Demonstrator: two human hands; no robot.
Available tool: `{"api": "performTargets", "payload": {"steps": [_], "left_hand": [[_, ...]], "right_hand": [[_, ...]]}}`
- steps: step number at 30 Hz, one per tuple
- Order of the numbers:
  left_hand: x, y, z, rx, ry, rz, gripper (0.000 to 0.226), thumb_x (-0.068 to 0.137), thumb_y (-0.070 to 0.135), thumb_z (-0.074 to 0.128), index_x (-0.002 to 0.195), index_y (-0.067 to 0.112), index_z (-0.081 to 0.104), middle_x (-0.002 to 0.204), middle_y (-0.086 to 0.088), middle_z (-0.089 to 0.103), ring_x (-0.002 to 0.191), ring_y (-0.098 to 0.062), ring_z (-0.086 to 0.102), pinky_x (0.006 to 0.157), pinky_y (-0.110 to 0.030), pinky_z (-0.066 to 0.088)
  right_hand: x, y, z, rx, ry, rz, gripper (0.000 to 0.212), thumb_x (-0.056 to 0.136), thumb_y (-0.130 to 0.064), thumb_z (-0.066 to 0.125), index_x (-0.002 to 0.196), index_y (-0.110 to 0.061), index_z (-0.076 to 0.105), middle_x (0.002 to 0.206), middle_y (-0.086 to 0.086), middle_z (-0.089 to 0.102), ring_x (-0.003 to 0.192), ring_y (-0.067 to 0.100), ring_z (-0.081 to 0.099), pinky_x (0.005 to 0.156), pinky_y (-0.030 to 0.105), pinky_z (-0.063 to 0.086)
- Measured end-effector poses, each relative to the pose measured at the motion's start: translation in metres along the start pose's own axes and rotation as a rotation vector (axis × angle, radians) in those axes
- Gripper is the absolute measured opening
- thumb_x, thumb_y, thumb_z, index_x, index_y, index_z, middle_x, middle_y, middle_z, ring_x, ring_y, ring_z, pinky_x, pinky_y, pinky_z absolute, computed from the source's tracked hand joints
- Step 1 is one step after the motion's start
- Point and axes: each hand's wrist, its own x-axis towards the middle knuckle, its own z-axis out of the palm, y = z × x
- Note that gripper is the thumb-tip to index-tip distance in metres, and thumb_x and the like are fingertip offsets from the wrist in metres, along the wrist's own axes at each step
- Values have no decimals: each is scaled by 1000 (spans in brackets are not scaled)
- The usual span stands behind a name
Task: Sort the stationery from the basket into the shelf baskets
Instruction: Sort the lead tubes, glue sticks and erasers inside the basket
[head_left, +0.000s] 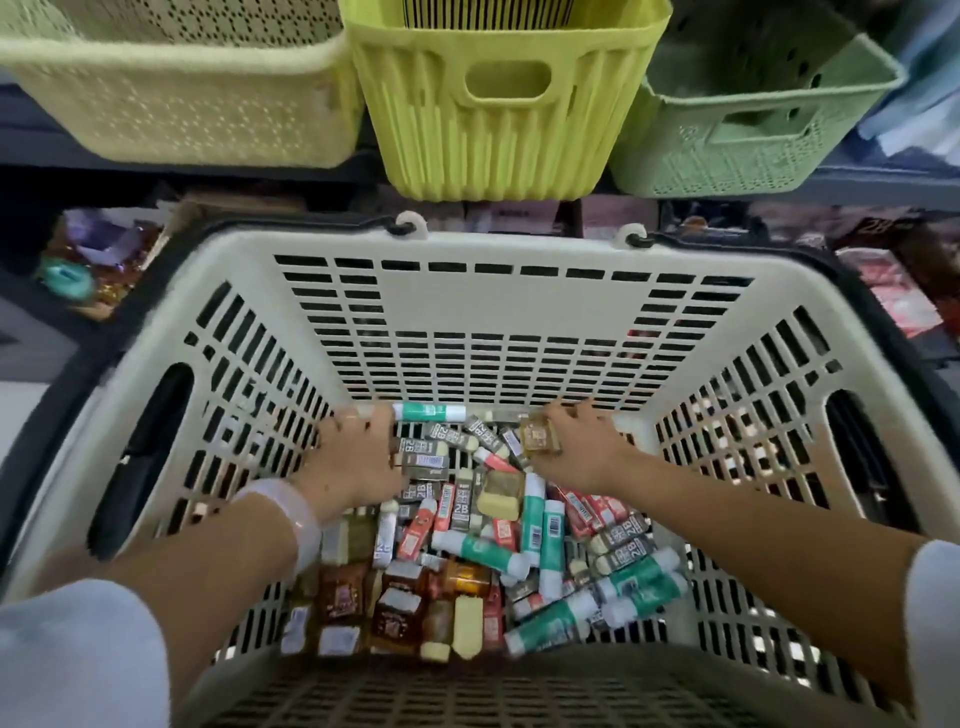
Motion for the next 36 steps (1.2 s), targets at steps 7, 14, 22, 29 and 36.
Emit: {"api": "performTargets", "payload": {"steps": [7, 14, 22, 29, 36], "left_hand": [[-12, -6, -4, -37, -162, 30, 66, 74, 38, 72, 124, 21, 33, 128, -8, 48, 124, -30, 40, 101, -42, 39], [-24, -3, -1, -47, -261, 87, 52, 79, 22, 69, 123, 18, 42, 103, 1, 51, 96, -20, 50, 80, -30, 42], [-67, 6, -43, -181, -532, 376, 19, 86, 13, 59, 95, 29, 60, 123, 5, 47, 79, -11, 60, 67, -22, 52], [-75, 1, -38, -149, -267, 334, 33, 95, 32, 45, 125, 20, 50, 122, 0, 53, 103, -11, 50, 88, -25, 40], [-28, -12, -27, -23, -14, 181, 55, 93, 21, 49, 143, 14, 25, 140, -14, 38, 88, -17, 55, 64, -21, 43]], "right_hand": [[0, -2, -7, 169, -200, -134, 41, 81, -28, 68, 109, -22, 39, 116, 11, 37, 77, 16, 52, 61, 23, 44], [-19, -3, -10, 381, -331, -151, 36, 83, -14, 65, 105, -23, 38, 103, 15, 53, 74, 24, 57, 57, 28, 49], [-70, -23, -31, 226, -810, -285, 35, 85, -5, 59, 109, -25, 45, 102, 2, 56, 90, 18, 58, 83, 35, 53], [-61, -30, -36, 51, -500, -224, 50, 90, -5, 51, 137, -17, 38, 109, 7, 60, 74, 10, 55, 58, 15, 46], [-6, -50, -11, -213, 80, -310, 52, 87, -8, 48, 137, -16, 39, 135, 9, 42, 125, 25, 39, 101, 39, 41]]}}
